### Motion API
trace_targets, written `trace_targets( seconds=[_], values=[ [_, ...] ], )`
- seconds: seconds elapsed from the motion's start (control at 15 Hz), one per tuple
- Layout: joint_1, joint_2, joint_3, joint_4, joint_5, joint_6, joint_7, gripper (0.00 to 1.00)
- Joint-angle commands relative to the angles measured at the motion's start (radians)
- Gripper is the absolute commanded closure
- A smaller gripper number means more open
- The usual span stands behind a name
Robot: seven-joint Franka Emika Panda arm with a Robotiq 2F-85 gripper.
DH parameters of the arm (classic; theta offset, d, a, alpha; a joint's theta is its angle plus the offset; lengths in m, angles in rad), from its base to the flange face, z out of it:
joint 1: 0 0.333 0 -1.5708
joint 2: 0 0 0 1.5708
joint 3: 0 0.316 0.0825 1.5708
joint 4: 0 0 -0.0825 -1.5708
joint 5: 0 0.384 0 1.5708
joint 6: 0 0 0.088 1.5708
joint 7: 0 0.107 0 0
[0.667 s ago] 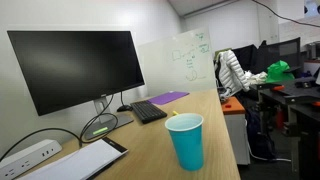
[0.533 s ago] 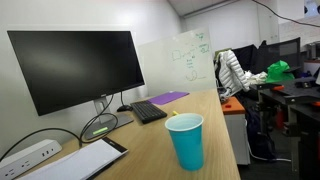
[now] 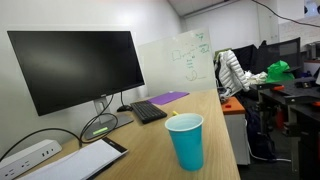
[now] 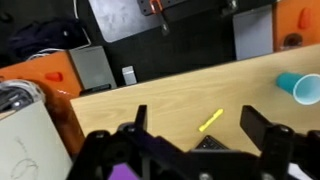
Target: Take the marker and put it in the cup
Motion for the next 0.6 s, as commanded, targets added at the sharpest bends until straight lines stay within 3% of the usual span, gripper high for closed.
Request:
trace_targets(
  seconds=[0.0,0.13,0.53],
  values=[
    [-0.02,0.13,0.084,-0.032,0.068,0.17,0.238,0.0],
    [-0.019,0.254,0.127,-0.028,0.104,0.274,0.362,0.0],
    [0.014,0.692,0.146,0.077,0.217,0.68,0.602,0.0]
  ],
)
